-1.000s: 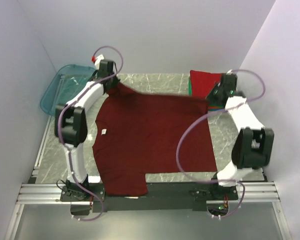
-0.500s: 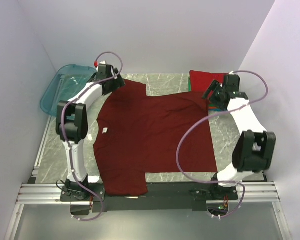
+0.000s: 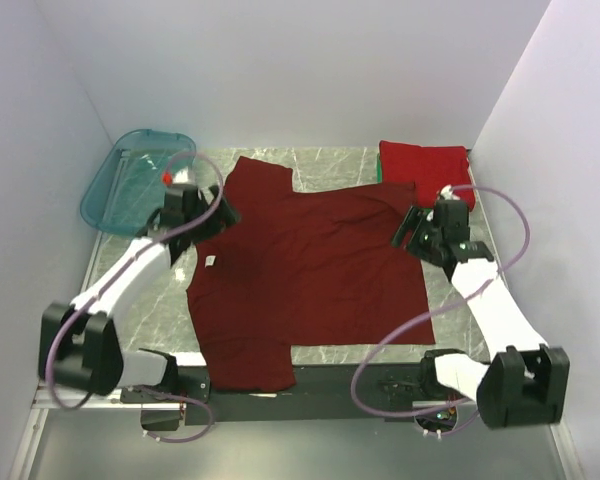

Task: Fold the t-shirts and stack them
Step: Flatten the tshirt out

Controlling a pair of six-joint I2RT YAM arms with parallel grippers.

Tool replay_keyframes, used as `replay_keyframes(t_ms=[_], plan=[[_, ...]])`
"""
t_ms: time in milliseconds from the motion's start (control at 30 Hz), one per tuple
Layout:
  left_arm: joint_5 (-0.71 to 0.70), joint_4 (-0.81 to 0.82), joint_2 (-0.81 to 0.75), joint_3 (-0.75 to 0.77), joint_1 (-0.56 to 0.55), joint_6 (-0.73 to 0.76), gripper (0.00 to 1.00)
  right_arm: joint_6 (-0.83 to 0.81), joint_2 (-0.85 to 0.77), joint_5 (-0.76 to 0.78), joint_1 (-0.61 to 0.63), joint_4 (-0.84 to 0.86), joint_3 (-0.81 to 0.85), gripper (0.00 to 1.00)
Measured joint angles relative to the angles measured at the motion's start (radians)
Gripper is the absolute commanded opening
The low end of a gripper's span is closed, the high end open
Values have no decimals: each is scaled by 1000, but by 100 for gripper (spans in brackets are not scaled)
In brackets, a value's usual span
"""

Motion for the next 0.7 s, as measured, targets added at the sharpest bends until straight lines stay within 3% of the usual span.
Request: replay_keyframes(t_ms=[233, 433, 700], plan=[[29, -66, -249, -313, -70, -72, 99, -1, -108, -6, 108, -26, -136, 85], [60, -83, -397, -477, -109, -145, 99, 32, -132, -16, 269, -25, -217, 85], [113, 56, -249, -504, -111, -188, 99, 68, 0, -28, 298, 48, -265, 85]])
